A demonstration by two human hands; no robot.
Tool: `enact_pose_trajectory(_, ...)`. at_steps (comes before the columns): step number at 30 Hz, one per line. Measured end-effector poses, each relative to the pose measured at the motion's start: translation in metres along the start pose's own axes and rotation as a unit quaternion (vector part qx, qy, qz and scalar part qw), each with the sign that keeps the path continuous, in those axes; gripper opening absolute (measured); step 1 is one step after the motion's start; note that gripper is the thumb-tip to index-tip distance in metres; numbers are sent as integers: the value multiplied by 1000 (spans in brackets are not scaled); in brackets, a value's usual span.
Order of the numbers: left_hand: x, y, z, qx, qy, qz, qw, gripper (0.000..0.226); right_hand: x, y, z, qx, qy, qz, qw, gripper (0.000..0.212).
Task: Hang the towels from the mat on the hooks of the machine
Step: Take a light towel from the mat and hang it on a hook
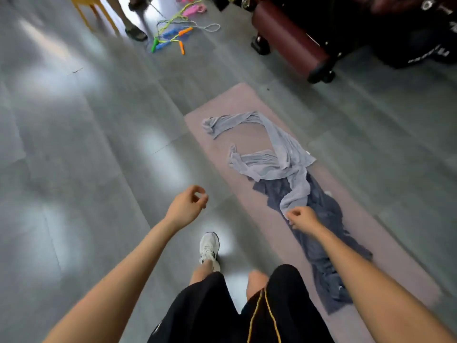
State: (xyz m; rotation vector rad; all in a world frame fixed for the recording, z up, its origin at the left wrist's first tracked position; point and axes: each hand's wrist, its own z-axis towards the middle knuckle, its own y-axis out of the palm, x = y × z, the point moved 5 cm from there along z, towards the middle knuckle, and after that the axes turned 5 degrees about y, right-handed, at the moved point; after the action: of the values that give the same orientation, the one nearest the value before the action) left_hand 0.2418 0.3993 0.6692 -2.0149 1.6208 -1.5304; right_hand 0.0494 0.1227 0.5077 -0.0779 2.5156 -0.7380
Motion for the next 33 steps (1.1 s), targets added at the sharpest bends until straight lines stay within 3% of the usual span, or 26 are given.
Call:
enact_pose_trajectory(8,19,16,177,-145,71,77,984,26,-27,6,54,82,115,183,973,21)
enact_pose_trajectory(14,33,73,280,-158,73,113,978,21,-4,10,132,114,162,246,949,28)
enact_pose_trajectory(19,27,148,366,-145,95,161,972,21,12,14,212,150,171,235,945,35)
enact_pose_trajectory(21,16,183,399,-151,113,198,962,21,18,18,244,153,180,199,951,23)
enact_pose_trajectory(23,0,221,433,-164,154,238,945,21,28,30,282,154,186,168,956,14)
enact_pose_trajectory(33,-116,392,593,-181,293,376,860,28,65,140,476,169,102,86,977,20)
